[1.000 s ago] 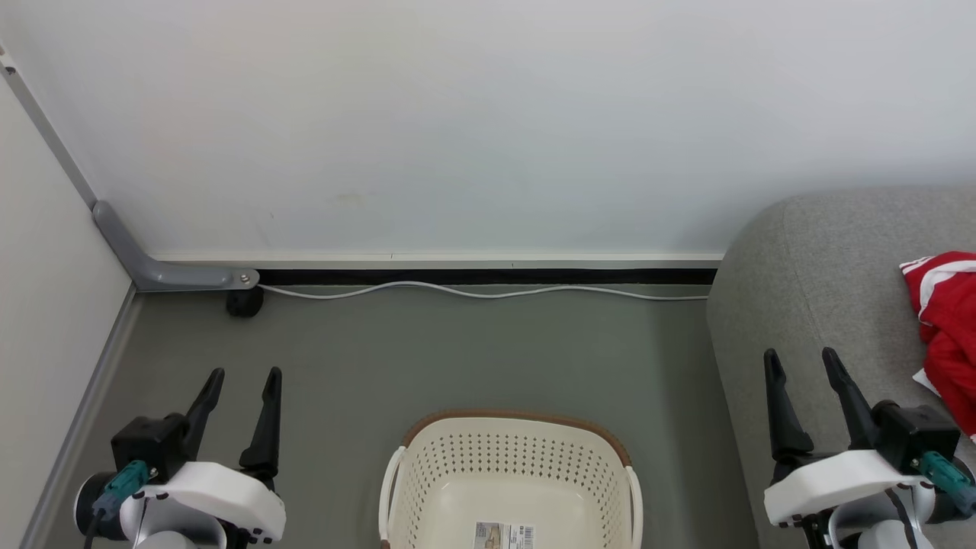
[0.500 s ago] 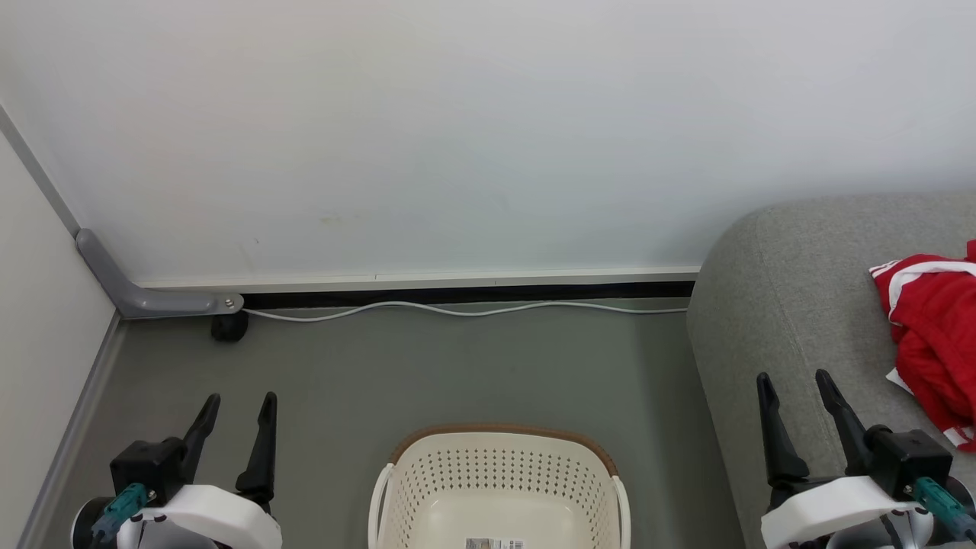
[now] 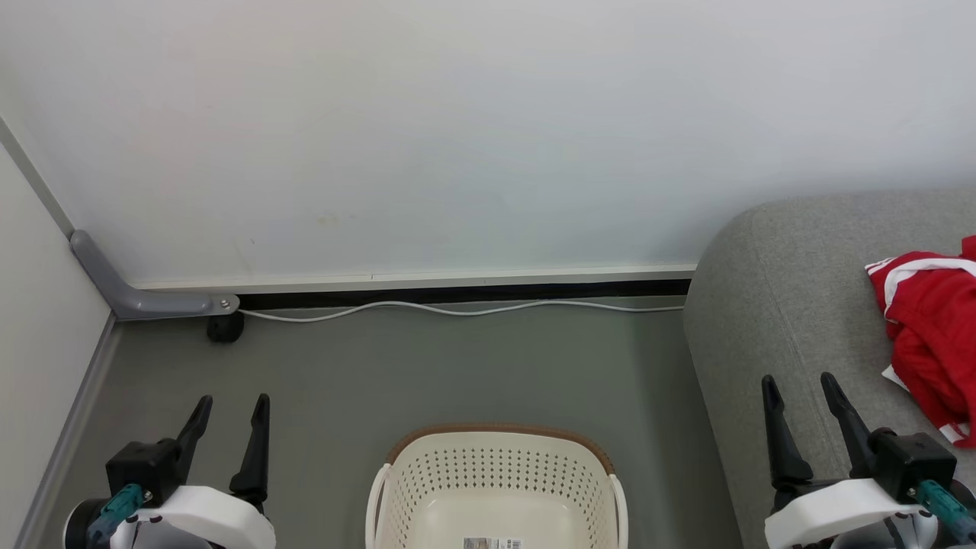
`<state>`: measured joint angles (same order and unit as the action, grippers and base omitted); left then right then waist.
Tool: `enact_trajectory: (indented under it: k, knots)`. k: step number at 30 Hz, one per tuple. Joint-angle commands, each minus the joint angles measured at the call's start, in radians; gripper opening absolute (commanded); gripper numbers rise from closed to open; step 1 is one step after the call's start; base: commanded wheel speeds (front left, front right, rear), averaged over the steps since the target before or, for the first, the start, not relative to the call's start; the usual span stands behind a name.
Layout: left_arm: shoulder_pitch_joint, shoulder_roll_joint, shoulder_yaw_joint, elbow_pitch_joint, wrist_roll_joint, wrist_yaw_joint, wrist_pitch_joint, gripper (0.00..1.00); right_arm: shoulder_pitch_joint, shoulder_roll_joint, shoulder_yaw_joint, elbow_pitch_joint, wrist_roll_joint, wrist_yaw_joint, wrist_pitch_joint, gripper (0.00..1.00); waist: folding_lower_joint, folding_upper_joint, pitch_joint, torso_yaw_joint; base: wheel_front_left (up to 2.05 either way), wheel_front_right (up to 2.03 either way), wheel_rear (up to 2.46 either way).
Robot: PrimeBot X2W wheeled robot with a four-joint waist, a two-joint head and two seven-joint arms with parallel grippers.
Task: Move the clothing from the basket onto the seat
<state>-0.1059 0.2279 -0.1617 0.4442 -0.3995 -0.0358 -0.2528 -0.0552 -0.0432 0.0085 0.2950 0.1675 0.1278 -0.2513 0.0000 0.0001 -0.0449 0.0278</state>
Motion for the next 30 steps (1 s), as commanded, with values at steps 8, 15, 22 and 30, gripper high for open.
enact_trajectory:
  k: [8,15,22,30]
  knots:
    - [-0.002,-0.030,0.020,0.000,-0.017,-0.020,0.010,0.00,-0.001,0.003,-0.005,0.017,0.021,0.000,0.009,0.00,0.0001,-0.0001,0.002,0.000,0.00,0.00,0.00]
    - [-0.001,-0.038,0.035,-0.012,-0.086,-0.024,0.032,0.00,-0.002,0.002,-0.011,0.012,0.105,0.000,0.031,0.00,0.0011,-0.0001,0.003,-0.002,0.00,0.00,0.00]
    - [0.000,-0.046,0.048,-0.025,-0.154,-0.029,0.050,0.00,-0.004,0.002,-0.016,0.006,0.186,0.000,0.049,0.00,0.0000,-0.0001,0.007,-0.003,0.00,0.00,0.00]
    - [0.000,-0.056,0.064,-0.039,-0.232,-0.033,0.073,0.00,-0.007,0.001,-0.023,0.001,0.278,0.000,0.071,0.00,0.0000,-0.0001,0.010,-0.005,0.00,0.00,0.00]
